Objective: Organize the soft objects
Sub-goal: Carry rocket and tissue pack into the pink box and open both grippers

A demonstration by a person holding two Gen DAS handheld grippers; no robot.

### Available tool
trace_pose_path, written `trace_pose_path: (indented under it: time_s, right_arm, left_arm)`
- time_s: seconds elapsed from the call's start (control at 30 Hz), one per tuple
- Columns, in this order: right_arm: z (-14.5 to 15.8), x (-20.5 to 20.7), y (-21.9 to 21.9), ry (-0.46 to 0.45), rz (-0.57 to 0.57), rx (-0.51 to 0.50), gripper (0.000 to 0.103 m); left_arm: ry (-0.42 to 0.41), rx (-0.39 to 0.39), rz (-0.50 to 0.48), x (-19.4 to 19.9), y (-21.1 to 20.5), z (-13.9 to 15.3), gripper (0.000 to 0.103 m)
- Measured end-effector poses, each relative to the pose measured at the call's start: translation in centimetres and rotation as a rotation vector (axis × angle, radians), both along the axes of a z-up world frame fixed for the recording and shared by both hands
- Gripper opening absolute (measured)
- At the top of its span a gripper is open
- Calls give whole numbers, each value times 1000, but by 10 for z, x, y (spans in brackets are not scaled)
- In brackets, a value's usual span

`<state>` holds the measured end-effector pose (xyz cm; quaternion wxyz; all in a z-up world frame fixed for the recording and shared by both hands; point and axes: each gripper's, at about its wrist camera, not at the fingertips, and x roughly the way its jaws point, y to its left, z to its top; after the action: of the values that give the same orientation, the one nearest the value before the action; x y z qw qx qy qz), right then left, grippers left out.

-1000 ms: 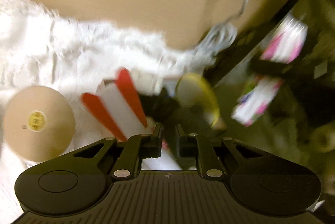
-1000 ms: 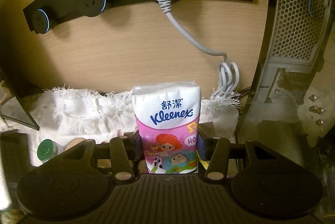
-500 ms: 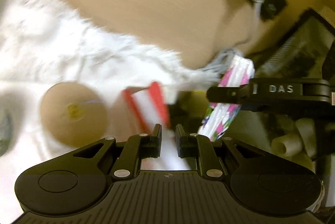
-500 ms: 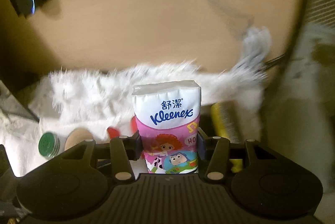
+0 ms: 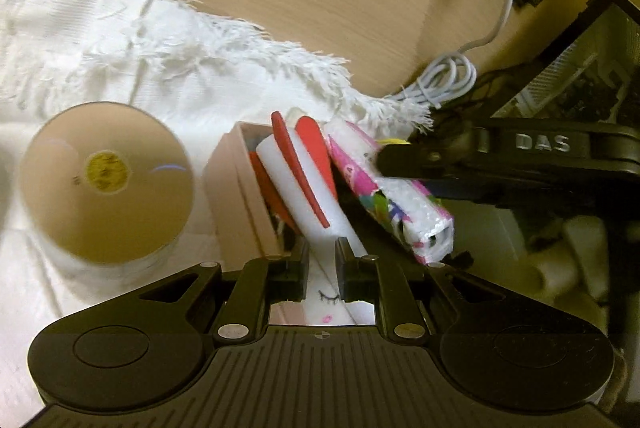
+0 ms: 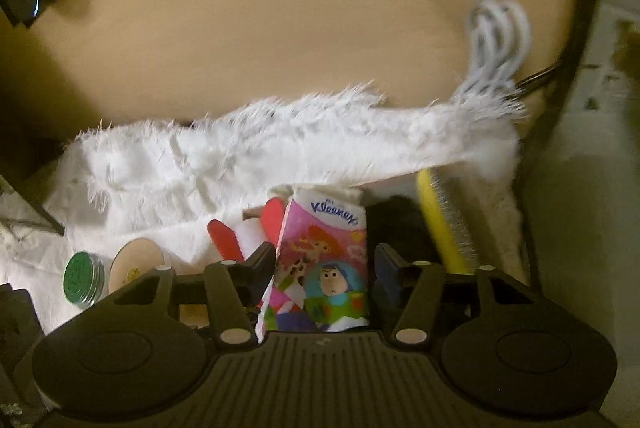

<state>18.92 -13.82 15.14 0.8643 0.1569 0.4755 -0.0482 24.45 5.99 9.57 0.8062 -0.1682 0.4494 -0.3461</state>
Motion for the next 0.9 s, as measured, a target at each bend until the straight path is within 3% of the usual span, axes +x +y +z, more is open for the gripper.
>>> trace_pose_path:
  time_s: [0.03, 0.07, 0.17, 0.4, 0.47, 0.6, 0.67, 0.77, 0.9]
  right_arm:
    - [2, -3, -2, -6, -15, 9, 39]
    - [2, -5, -4, 4, -27, 30, 36]
    - [-7, -10, -5, 33, -73, 20, 38]
    - [-18, -24, 9, 35, -122, -5, 40]
    - [-21, -21, 13, 29, -138, -30, 40]
    - [-25, -15, 17, 7, -148, -131, 42]
    - [-27, -18, 19, -7, -172, -183, 45]
    - [-24, -29, 17, -59, -186, -180, 49]
    - [3, -67, 25, -186, -139, -243, 70]
  left_arm:
    - [0, -6, -6, 2, -2, -1, 16]
    - [0, -11, -14, 4, -4, -1, 16]
    - [-1, -24, -50, 10, -9, -2, 20]
    - [3, -5, -106, 18, -10, -5, 18]
    - [-14, 9, -128, 19, -8, -7, 18]
    - [42, -42, -130, 28, -4, -14, 21]
    - [41, -51, -150, 29, -5, -15, 22]
    - [31, -56, -169, 28, -7, -15, 24]
    - [-19, -14, -176, 21, -7, -7, 24]
